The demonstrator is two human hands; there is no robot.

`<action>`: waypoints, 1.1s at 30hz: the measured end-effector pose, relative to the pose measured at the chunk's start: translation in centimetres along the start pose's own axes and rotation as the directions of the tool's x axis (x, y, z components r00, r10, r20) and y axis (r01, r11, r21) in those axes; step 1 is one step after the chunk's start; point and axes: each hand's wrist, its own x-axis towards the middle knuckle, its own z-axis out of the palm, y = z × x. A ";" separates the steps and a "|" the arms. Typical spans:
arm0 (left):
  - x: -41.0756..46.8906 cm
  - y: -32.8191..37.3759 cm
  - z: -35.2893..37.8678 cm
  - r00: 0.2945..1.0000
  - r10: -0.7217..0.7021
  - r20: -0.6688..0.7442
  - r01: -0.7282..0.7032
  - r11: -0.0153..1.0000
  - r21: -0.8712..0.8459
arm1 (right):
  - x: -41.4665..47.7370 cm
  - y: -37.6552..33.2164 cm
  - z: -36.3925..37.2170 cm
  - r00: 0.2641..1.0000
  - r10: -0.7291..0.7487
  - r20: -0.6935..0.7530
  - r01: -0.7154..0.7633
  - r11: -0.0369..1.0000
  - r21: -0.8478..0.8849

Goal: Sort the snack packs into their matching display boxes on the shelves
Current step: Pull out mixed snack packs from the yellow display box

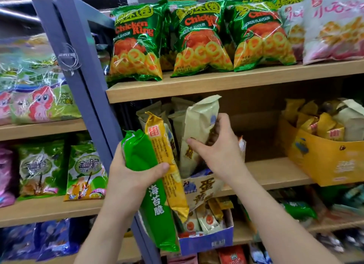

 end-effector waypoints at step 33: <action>0.6 4.0 8.3 0.949 0.198 0.243 -0.105 0.931 -0.350 | -5.7 -1.5 -8.6 0.986 -0.160 0.048 0.163 0.984 -0.077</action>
